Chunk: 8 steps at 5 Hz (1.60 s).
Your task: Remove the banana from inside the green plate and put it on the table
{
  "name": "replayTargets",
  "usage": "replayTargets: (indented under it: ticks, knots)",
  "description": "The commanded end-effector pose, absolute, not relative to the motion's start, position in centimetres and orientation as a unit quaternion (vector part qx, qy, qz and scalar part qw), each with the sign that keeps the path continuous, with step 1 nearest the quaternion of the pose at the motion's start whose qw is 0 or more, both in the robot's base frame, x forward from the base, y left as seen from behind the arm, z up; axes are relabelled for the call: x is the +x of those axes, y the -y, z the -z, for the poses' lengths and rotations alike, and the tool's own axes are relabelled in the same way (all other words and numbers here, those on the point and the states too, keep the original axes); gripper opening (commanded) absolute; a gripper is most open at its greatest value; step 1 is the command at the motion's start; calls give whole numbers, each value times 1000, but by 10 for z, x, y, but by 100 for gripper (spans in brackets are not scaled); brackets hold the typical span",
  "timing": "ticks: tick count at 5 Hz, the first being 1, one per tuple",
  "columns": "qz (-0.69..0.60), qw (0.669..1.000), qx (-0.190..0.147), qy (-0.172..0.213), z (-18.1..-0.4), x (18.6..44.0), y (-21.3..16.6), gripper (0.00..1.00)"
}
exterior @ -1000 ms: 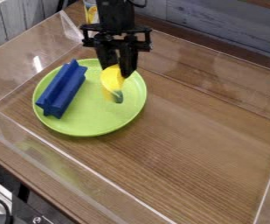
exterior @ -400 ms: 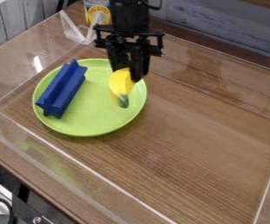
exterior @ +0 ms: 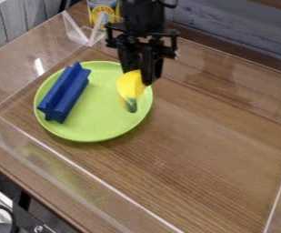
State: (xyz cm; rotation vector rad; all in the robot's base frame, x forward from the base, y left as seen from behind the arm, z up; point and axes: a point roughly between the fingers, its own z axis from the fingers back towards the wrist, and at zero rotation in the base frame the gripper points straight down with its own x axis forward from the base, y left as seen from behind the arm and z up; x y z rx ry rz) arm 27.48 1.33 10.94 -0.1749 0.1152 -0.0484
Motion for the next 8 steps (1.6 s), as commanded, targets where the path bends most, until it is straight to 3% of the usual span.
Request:
replayTargets:
  ticks: [1, 6, 8]
  knots:
    - [45, 996, -79, -27, -131, 275, -8, 0]
    - [110, 990, -76, -45, -133, 261, 25, 0]
    - [115, 989, -76, -47, -120, 259, 41, 0]
